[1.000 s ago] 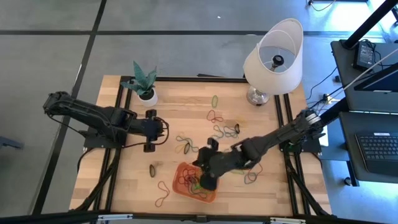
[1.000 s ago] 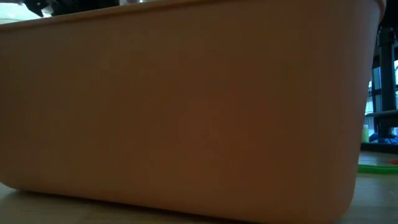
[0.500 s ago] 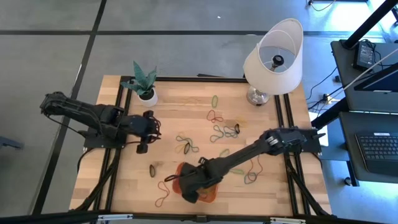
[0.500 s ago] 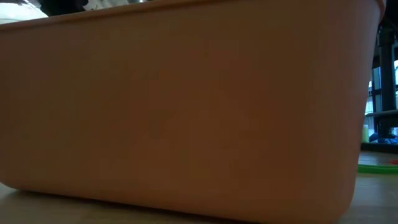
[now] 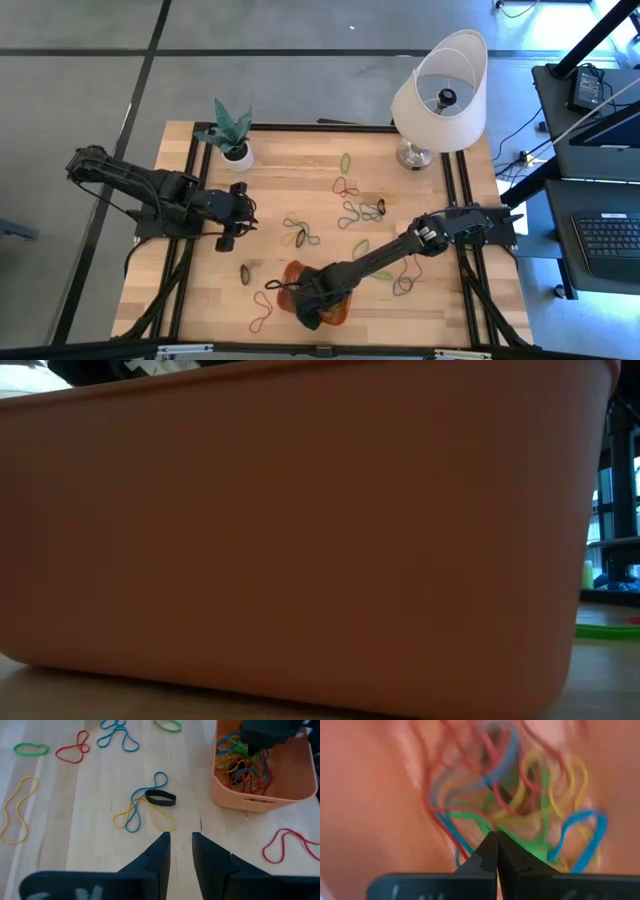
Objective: Pick and place rubber bands into bin
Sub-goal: Put the red rubber band into the bin
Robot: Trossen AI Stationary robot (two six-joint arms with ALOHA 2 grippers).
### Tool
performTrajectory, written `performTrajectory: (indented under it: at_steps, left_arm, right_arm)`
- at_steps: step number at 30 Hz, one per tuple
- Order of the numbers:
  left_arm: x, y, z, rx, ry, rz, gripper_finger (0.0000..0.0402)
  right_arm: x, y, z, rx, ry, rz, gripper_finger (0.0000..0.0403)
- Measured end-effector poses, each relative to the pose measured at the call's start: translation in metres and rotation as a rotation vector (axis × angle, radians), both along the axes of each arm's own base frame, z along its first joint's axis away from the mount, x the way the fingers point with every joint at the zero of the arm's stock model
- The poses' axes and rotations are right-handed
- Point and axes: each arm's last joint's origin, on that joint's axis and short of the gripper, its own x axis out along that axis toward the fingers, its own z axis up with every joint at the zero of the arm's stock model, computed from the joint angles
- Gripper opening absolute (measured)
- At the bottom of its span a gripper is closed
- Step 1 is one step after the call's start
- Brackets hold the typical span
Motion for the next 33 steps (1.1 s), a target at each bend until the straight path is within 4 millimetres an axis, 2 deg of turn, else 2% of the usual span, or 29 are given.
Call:
performTrajectory:
  at_steps: [3,9,12,16,23,26,33]
  left_arm:
    - [0.000,0.000,0.000,0.000,0.000,0.000,0.0075]
    - [0.000,0.000,0.000,0.001,0.000,0.000,0.0075]
    - [0.000,0.000,0.000,0.001,0.001,0.000,0.0075]
    - [0.000,0.000,0.000,0.001,0.001,0.000,0.0075]
    - [0.000,0.000,0.000,0.001,0.001,0.001,0.0075]
    - [0.000,0.000,0.000,0.002,0.000,0.001,0.0075]
    - [0.000,0.000,0.000,0.003,-0.002,0.003,0.0075]
  right_arm:
    - [-0.004,-0.001,-0.004,0.005,0.062,-0.102,0.0000]
    - [-0.001,-0.002,-0.003,-0.021,0.029,-0.200,0.0000]
    - [0.000,-0.002,-0.007,-0.038,0.022,-0.125,0.0000]
    - [-0.003,0.002,-0.015,-0.050,0.039,0.068,0.0000]
    - [-0.020,0.012,-0.021,-0.088,0.149,0.274,0.0000]
    - [-0.020,0.012,-0.022,-0.080,0.160,0.210,0.0000]
    - [-0.005,0.004,-0.022,-0.062,0.076,0.011,0.0000]
